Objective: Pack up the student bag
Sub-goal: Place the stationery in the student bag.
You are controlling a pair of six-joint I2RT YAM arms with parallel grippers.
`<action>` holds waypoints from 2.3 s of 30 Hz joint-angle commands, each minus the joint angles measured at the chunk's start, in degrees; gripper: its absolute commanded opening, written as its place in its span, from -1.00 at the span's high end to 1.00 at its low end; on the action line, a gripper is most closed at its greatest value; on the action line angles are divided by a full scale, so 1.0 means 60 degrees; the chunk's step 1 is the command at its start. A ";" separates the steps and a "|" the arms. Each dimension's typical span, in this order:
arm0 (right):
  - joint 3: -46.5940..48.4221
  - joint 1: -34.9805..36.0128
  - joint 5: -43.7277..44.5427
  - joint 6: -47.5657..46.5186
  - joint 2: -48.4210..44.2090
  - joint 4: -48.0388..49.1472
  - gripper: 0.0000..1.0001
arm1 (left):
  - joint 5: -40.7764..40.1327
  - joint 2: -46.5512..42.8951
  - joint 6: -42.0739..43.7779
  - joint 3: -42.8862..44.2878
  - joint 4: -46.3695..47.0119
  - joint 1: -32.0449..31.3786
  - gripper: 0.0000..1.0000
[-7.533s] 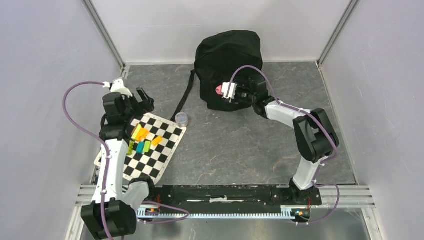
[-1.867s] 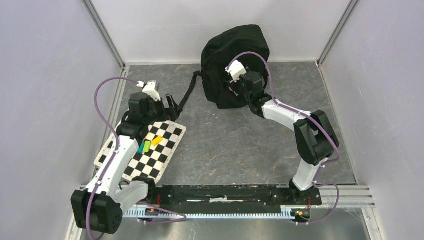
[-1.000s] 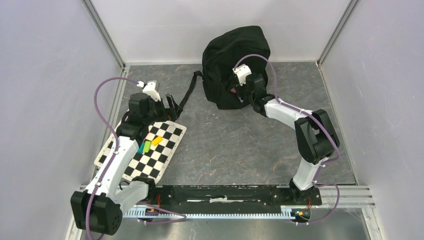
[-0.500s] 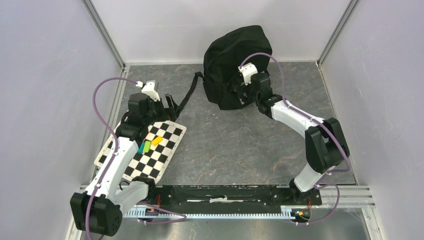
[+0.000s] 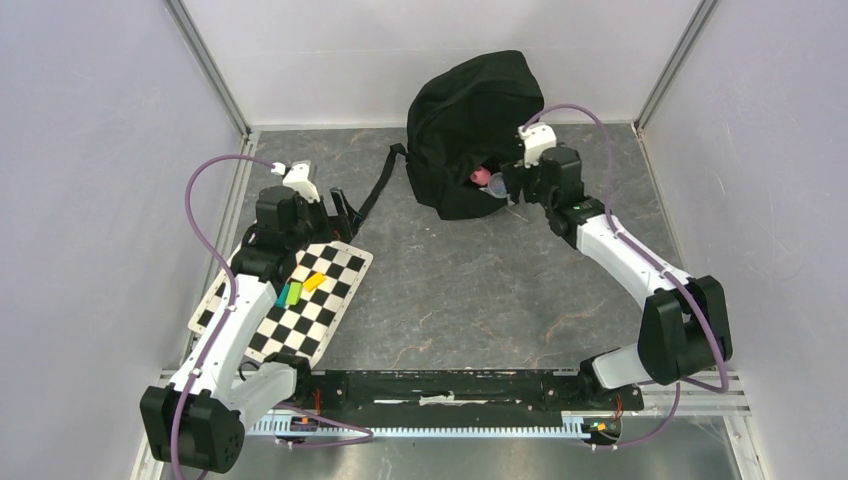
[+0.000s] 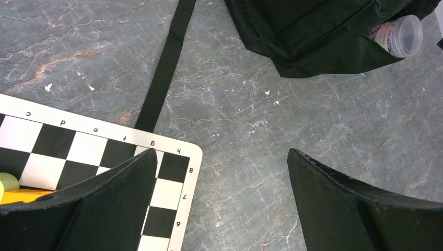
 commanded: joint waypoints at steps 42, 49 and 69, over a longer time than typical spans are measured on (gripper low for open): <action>-0.1955 -0.0086 -0.0860 0.3048 -0.0040 0.3470 -0.26 | -0.0058 -0.0220 0.0218 0.0089 0.0058 -0.0057 -0.99; -0.2083 -0.0046 -0.1064 0.3266 0.0288 0.3597 0.11 | -0.0093 -0.0311 0.0241 0.0072 0.0063 -0.0065 -0.99; -0.0845 0.0903 -0.2747 0.4974 0.2870 0.5866 0.02 | -0.0164 -0.0225 0.0225 0.0072 0.0056 -0.0065 -0.99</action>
